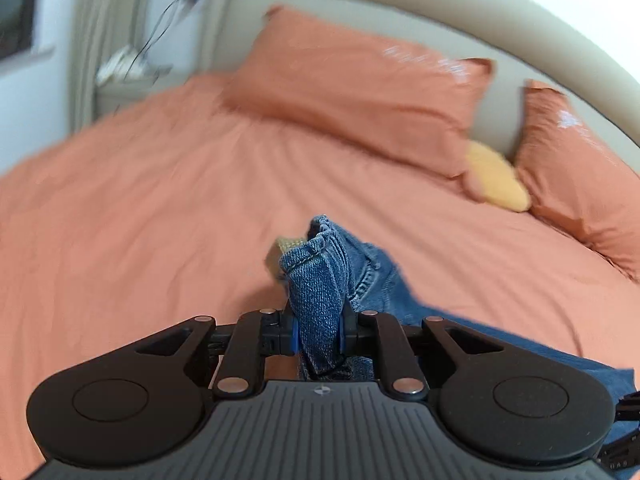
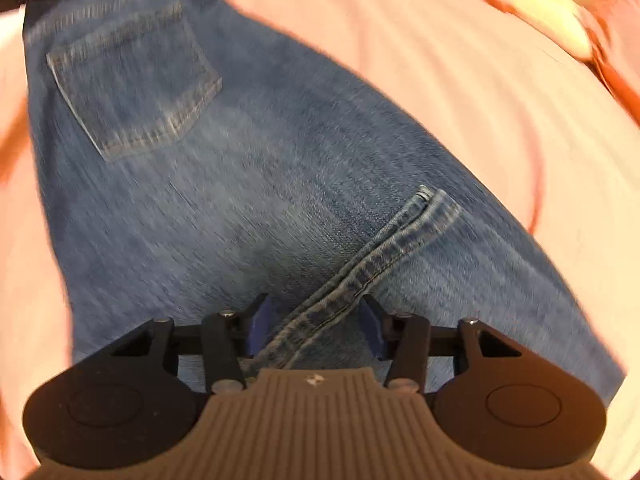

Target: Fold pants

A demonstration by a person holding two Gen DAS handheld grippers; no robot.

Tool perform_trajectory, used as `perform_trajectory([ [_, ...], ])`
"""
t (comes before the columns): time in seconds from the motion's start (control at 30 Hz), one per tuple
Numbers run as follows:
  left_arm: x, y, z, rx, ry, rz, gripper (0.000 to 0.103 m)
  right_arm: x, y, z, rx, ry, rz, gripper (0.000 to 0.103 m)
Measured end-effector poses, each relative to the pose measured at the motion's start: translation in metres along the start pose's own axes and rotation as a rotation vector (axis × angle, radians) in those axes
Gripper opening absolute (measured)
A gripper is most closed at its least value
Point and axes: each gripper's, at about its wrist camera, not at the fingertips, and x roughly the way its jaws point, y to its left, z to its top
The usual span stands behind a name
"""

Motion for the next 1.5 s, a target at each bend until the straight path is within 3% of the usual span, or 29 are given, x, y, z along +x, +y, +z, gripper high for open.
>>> perform_trajectory([
  [0.17,-0.031,-0.083,0.004,0.168,-0.067,-0.039,0.018,-0.036,-0.018,-0.031,0.153,-0.079,0.045,0.046],
  [0.37,-0.041,-0.196,-0.038,0.41,-0.124,-0.07,0.018,-0.079,-0.036,-0.067,0.296,-0.169,0.069,0.046],
  [0.53,-0.031,-0.273,-0.099,0.583,-0.079,-0.153,0.018,-0.098,-0.057,-0.097,0.35,-0.199,0.031,0.046],
  [0.67,-0.007,-0.311,-0.154,0.71,0.063,-0.231,0.019,-0.103,-0.075,-0.125,0.415,-0.187,0.006,0.046],
  [0.77,0.003,-0.318,-0.184,0.784,0.154,-0.278,0.026,-0.103,-0.087,-0.145,0.467,-0.174,0.005,0.046],
  [0.8,-0.002,-0.314,-0.19,0.794,0.151,-0.302,0.036,-0.103,-0.088,-0.151,0.479,-0.172,0.007,0.046],
  [0.83,-0.005,-0.31,-0.189,0.791,0.15,-0.341,0.053,-0.103,-0.089,-0.155,0.487,-0.171,0.013,0.046],
  [0.9,-0.008,-0.299,-0.181,0.776,0.193,-0.429,0.076,-0.103,-0.089,-0.16,0.496,-0.173,0.021,0.046],
  [1.0,-0.007,-0.286,-0.163,0.732,0.26,-0.51,0.077,-0.1,-0.089,-0.154,0.501,-0.194,0.037,0.046],
  [1.13,-0.004,-0.257,-0.13,0.668,0.282,-0.528,0.077,-0.103,-0.09,-0.135,0.555,-0.259,0.102,0.046],
  [1.23,0.007,-0.24,-0.107,0.638,0.287,-0.484,0.076,-0.099,-0.09,-0.114,0.597,-0.298,0.17,0.047],
  [1.33,0.023,-0.223,-0.09,0.641,0.264,-0.4,0.074,-0.086,-0.089,-0.086,0.627,-0.317,0.195,0.058],
  [1.5,0.045,-0.195,-0.076,0.6,0.279,-0.342,0.073,-0.048,-0.099,-0.053,0.735,-0.322,0.213,0.058],
])
